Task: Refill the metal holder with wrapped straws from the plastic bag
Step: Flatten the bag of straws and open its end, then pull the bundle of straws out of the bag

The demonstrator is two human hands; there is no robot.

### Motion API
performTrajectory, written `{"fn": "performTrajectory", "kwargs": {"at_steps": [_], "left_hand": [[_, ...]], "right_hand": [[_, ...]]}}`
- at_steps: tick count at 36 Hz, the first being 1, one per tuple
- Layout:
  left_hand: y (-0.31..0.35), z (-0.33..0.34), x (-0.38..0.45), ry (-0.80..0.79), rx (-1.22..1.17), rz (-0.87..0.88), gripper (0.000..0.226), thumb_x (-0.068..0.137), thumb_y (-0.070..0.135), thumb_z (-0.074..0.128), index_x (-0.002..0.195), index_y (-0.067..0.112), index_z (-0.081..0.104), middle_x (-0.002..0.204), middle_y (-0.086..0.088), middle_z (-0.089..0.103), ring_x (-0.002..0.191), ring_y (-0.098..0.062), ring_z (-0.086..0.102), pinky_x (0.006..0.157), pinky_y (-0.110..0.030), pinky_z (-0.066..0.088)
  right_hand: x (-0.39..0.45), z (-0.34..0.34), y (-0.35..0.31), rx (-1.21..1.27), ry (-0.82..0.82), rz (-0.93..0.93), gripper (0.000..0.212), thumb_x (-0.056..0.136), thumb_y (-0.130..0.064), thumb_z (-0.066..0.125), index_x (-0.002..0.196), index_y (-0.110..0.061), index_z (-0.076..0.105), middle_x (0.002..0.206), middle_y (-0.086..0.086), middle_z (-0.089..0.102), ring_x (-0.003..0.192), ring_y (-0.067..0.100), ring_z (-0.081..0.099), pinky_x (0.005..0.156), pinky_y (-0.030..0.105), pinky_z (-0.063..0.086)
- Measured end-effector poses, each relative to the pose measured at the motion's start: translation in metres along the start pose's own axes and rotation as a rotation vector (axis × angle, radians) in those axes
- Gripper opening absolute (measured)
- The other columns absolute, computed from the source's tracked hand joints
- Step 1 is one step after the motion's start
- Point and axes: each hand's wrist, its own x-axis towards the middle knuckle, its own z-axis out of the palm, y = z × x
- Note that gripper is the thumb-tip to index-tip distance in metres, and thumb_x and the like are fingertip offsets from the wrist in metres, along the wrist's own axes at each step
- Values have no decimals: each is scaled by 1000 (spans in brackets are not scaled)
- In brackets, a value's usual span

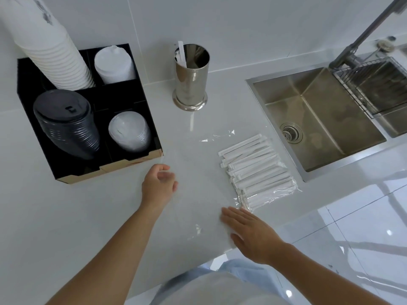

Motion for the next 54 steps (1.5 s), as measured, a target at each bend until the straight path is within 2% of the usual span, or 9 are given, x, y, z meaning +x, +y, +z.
{"fn": "performTrajectory", "kwargs": {"at_steps": [5, 8, 12, 16, 24, 33, 40, 44, 54], "left_hand": [[-1, -1, -18, -72, 11, 6, 52, 62, 24, 74, 93, 57, 48, 92, 4, 66, 52, -11, 67, 63, -35, 58], [-11, -2, -31, -75, 2, 2, 61, 67, 12, 74, 104, 52, 46, 85, 3, 71, 55, -9, 67, 66, -38, 60], [-24, -4, -48, -27, -19, -13, 56, 72, 17, 69, 115, 44, 45, 72, 4, 74, 57, -14, 68, 57, -28, 50], [-30, 0, -62, -14, -161, -102, 57, 81, 18, 71, 127, 33, 42, 70, -4, 74, 64, -20, 67, 72, -39, 56], [-29, 18, -100, -18, -418, -310, 39, 83, 5, 72, 117, 17, 57, 72, -9, 71, 63, -21, 66, 57, -29, 58], [-35, 59, -145, -35, -517, -432, 21, 85, 17, 71, 103, 5, 71, 85, -13, 72, 78, -23, 65, 71, -30, 58], [-33, 101, -160, 33, -584, -488, 19, 86, 9, 70, 104, 6, 68, 88, -12, 77, 84, -24, 72, 71, -30, 58], [-28, 119, -164, 39, -589, -497, 6, 84, 11, 72, 84, 8, 77, 84, -13, 75, 80, -22, 71, 68, -28, 59], [-9, 148, -157, 92, -492, -466, 15, 84, 16, 71, 77, 3, 74, 70, -9, 64, 68, -18, 61, 69, -30, 58]], "right_hand": [[1, -3, -2, -41, 20, -42, 50, 82, -14, 66, 131, -11, 59, 143, 9, 52, 131, 26, 50, 108, 46, 39], [3, -7, 1, -37, 15, -59, 48, 79, -11, 68, 126, -10, 63, 140, 8, 56, 127, 26, 54, 104, 43, 44], [14, -19, 7, 23, 4, -71, 39, 84, -9, 60, 124, -8, 62, 136, 8, 58, 123, 27, 56, 98, 39, 50], [28, -39, 15, 41, 69, -91, 36, 75, -2, 74, 111, -6, 71, 113, 9, 71, 93, 30, 70, 79, 35, 59], [55, -69, 67, 36, 100, -125, 34, 80, 2, 70, 115, -1, 70, 120, 16, 68, 111, 31, 65, 97, 40, 49], [90, -99, 138, -3, 4, -58, 40, 91, -10, 60, 131, -8, 60, 141, 8, 55, 130, 25, 50, 104, 24, 28], [128, -119, 175, -6, -55, -14, 43, 93, -16, 57, 135, -16, 56, 145, 2, 50, 133, 20, 45, 104, 27, 35], [148, -129, 185, -28, -46, -36, 44, 92, -15, 57, 136, -15, 55, 144, 3, 51, 133, 22, 44, 104, 28, 33], [211, -145, 176, -56, -187, 46, 52, 95, -29, 53, 145, -22, 42, 140, 6, 51, 129, 27, 46, 105, 37, 38]]}}
